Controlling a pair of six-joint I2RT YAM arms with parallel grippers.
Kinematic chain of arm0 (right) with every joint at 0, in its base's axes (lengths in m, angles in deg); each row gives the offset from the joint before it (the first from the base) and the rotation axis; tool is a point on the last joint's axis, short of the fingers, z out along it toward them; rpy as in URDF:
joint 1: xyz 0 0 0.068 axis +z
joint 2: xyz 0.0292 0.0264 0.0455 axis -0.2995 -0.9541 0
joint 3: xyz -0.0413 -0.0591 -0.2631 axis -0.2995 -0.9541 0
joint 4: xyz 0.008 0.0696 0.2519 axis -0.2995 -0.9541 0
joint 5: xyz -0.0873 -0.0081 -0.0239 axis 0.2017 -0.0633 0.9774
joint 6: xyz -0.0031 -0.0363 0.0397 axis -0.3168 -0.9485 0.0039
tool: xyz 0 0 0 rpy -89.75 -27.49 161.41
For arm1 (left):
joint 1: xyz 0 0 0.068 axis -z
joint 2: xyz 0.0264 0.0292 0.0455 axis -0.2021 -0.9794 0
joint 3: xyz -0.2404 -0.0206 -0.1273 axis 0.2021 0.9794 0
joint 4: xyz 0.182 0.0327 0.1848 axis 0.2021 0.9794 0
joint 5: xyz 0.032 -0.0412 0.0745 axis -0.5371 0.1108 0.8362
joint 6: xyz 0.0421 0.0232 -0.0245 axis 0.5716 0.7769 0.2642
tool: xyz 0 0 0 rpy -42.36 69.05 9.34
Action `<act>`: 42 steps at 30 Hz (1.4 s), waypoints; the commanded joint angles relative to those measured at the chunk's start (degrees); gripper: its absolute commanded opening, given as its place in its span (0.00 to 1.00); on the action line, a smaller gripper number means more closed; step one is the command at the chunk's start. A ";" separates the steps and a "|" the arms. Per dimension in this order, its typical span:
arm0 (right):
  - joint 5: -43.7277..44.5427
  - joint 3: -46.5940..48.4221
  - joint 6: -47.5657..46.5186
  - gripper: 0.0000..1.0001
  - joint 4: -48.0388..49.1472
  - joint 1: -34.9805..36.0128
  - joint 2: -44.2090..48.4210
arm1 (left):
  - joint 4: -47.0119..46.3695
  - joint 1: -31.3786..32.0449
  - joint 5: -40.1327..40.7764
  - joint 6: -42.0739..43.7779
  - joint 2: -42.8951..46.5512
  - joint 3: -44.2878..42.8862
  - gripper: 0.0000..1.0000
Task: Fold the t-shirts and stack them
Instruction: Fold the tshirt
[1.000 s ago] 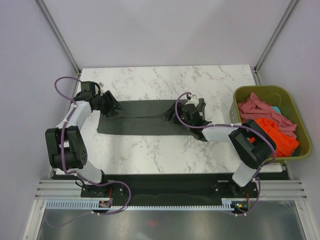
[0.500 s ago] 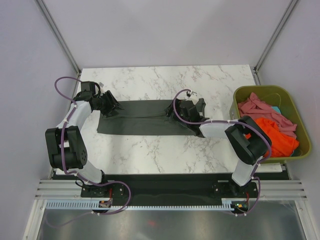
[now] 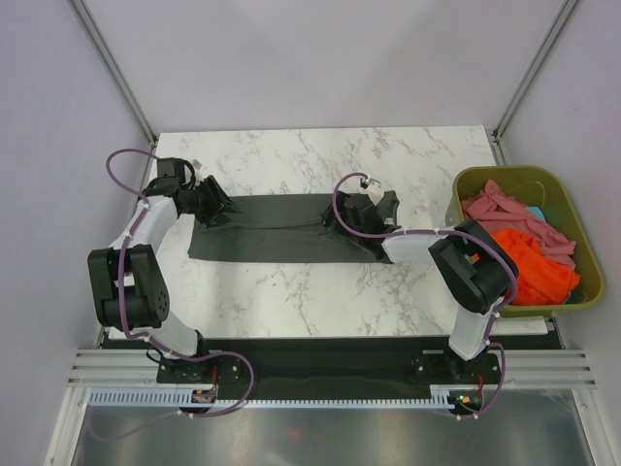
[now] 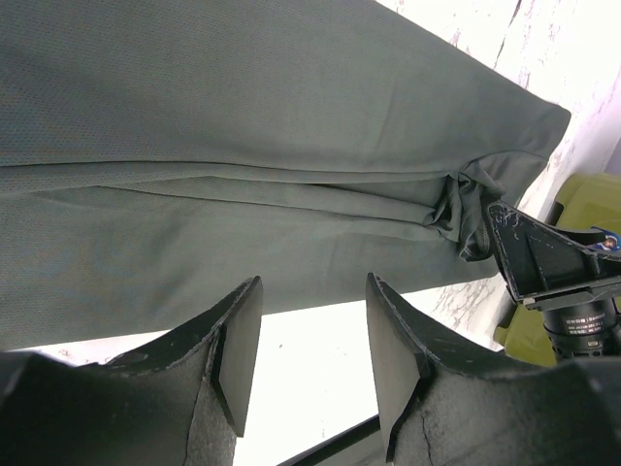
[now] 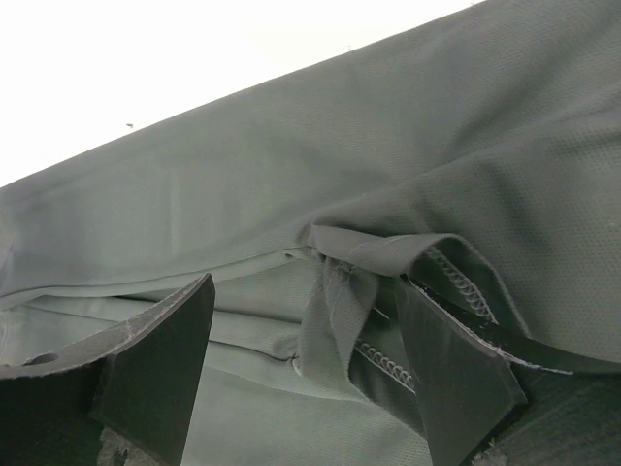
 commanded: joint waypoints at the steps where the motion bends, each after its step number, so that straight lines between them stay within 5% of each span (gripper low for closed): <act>1: 2.10 1.54 1.18 0.84 0.56 -0.12 -0.19 | -1.13 0.20 -0.97 1.56 1.00 -1.48 0.54; 21: -7.22 -2.41 0.65 0.82 15.67 -0.13 -0.90 | -1.13 0.20 -0.97 1.56 0.74 -1.57 0.54; 42: -9.33 -4.00 -3.65 0.81 17.01 2.33 1.22 | -1.30 1.52 0.52 1.73 2.23 -0.16 0.55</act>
